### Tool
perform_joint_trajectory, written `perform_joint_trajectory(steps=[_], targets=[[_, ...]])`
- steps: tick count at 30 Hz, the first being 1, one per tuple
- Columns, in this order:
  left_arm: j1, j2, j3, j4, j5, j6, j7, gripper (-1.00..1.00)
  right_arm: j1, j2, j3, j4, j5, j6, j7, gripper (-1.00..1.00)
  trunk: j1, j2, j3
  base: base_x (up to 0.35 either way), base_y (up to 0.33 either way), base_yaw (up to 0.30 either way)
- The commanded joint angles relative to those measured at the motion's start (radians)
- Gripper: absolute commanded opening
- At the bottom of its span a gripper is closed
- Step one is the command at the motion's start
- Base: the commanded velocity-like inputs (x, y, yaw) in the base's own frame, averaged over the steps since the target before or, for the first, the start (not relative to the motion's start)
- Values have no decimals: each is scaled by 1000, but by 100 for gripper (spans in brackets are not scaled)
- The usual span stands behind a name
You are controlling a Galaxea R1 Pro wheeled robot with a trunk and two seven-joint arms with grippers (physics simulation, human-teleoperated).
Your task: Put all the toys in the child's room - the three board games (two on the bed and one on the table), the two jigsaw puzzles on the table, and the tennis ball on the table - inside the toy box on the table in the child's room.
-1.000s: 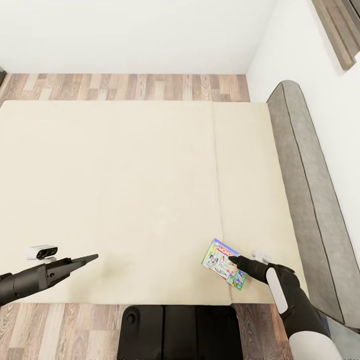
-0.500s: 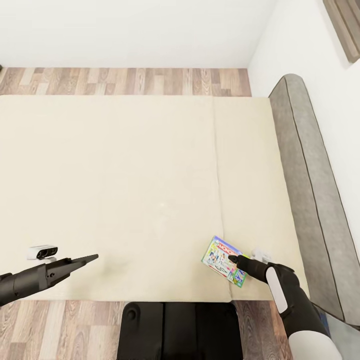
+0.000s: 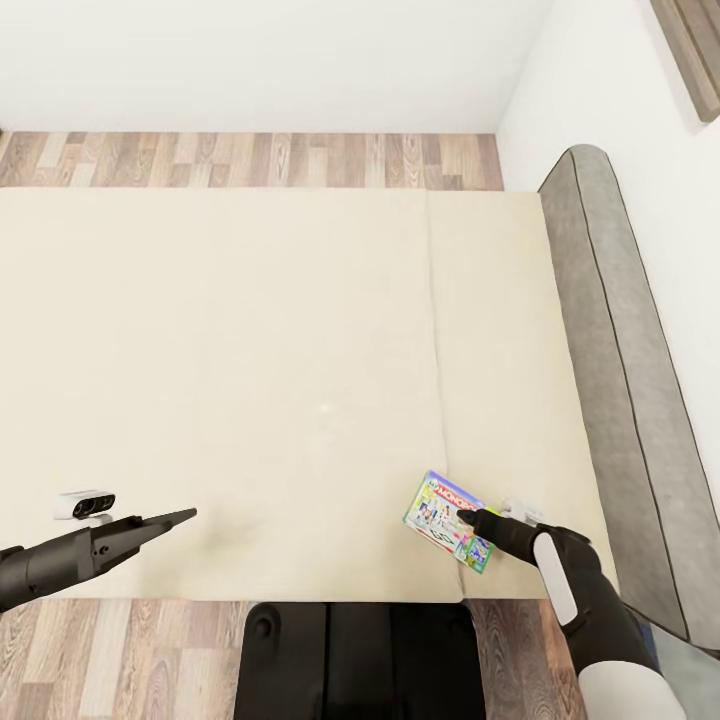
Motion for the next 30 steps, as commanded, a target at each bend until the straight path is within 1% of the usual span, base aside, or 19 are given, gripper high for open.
perform_joint_trajectory(steps=[1, 6, 14, 30], targets=[[-1, 0, -1, 0, -1, 10, -4, 100, 0, 0, -3, 12, 17, -8, 1, 100, 1, -1, -1, 0, 0, 0], [0, 0, -1, 0, -1, 10, -4, 100, 0, -7, -6, 12, 17, -9, -2, 100, 1, -1, -1, 0, 0, 0], [-1, -1, -2, 0, -1, 10, -4, 100, 0, -10, -9, 12, 18, -11, -5, 100, 1, -1, -1, 0, 0, 0], [-1, 0, -2, 0, -1, 10, -4, 100, 0, -6, -10, 12, 18, -11, -7, 100, 1, -1, 6, 0, 0, 0]])
